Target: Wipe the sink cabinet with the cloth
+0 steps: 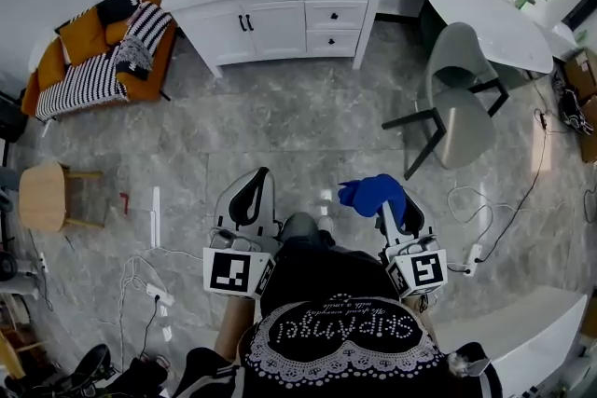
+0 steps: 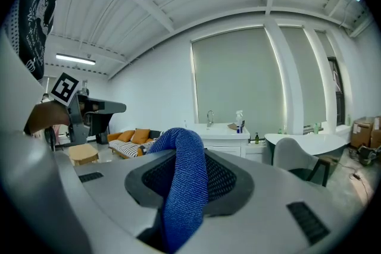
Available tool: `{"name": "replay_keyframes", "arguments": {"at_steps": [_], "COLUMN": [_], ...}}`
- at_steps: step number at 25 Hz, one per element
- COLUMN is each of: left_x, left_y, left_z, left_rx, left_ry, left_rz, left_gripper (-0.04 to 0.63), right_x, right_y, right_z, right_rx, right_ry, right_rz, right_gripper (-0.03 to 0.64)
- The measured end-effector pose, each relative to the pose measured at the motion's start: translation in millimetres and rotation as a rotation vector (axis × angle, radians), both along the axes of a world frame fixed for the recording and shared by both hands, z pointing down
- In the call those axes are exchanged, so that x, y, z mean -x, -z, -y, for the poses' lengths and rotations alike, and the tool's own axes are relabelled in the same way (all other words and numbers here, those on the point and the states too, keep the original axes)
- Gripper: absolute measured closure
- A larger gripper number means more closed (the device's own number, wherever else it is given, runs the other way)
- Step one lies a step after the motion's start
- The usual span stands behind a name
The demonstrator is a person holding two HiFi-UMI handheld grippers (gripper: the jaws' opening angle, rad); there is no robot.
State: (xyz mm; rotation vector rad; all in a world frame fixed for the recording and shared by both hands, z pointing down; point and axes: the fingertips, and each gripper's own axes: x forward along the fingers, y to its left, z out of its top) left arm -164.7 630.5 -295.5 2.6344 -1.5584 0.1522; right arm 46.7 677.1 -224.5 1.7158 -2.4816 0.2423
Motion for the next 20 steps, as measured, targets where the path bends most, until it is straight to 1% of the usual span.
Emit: {"name": "replay_keyframes", "arguments": {"at_steps": [6,11,15,18,20], "left_x": [1,-5,-4,0,3], "left_y": [-11,-10,-8,-3,2], "left_z": [19,45,77,105,122], "left_rx": [0.033,0.024,0.022,0.016,0.014], "left_ry": [0.01,-0.016,-0.045,-0.065,-0.083], "left_rz": [0.012,-0.004,-0.009,-0.016,-0.021], "left_gripper": [0.591,0.591,0.591,0.591,0.591], "right_x": [-4,-7,0,7,13], "right_y": [-6,-9,-4,-4,3], "right_z": [13,31,56,83,102], "right_rx": [0.032,0.046,0.056,0.076,0.071], "right_ry": [-0.009,-0.033,-0.053,-0.057,-0.063], "right_rz": [-0.002,-0.006,-0.007,-0.017,-0.018], "right_gripper": [0.502,0.502,0.502,0.502,0.502]}}
